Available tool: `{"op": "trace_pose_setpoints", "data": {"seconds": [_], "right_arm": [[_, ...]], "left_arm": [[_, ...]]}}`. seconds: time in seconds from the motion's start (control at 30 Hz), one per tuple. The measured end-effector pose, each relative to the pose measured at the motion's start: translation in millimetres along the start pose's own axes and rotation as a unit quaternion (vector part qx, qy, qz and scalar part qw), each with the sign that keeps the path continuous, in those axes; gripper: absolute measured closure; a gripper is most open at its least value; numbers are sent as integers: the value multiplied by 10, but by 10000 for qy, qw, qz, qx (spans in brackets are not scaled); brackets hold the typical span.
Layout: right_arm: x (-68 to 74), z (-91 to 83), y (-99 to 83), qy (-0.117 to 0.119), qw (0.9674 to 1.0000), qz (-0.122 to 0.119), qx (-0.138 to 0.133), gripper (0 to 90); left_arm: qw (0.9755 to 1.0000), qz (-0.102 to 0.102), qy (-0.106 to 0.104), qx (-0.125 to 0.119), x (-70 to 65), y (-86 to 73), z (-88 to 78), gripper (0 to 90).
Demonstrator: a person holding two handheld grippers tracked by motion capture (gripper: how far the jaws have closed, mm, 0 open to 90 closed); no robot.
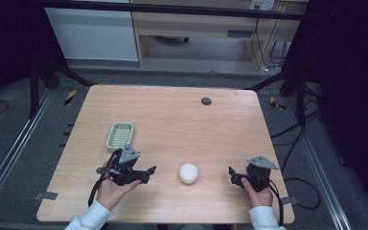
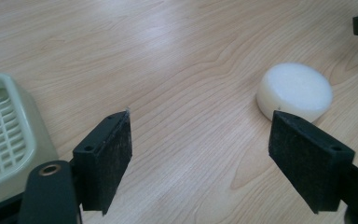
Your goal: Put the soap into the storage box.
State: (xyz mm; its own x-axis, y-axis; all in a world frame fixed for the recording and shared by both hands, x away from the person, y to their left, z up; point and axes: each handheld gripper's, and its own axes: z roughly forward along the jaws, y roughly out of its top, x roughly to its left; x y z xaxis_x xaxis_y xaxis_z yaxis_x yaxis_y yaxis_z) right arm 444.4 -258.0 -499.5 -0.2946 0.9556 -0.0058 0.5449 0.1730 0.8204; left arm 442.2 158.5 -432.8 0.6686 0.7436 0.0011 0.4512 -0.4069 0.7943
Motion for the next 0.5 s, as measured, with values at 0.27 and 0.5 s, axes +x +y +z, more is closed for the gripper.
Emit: {"op": "trace_pose_setpoints", "data": {"seconds": [0.27,0.5], "right_arm": [[3,3,-1,16,10000,19,-13,43],[13,5,-2,4,10000,67,-49,43]], "left_arm": [[9998,127,-127,24,-107,101,59,214],[9995,229,-207,57,-193,148,130,212]]}}
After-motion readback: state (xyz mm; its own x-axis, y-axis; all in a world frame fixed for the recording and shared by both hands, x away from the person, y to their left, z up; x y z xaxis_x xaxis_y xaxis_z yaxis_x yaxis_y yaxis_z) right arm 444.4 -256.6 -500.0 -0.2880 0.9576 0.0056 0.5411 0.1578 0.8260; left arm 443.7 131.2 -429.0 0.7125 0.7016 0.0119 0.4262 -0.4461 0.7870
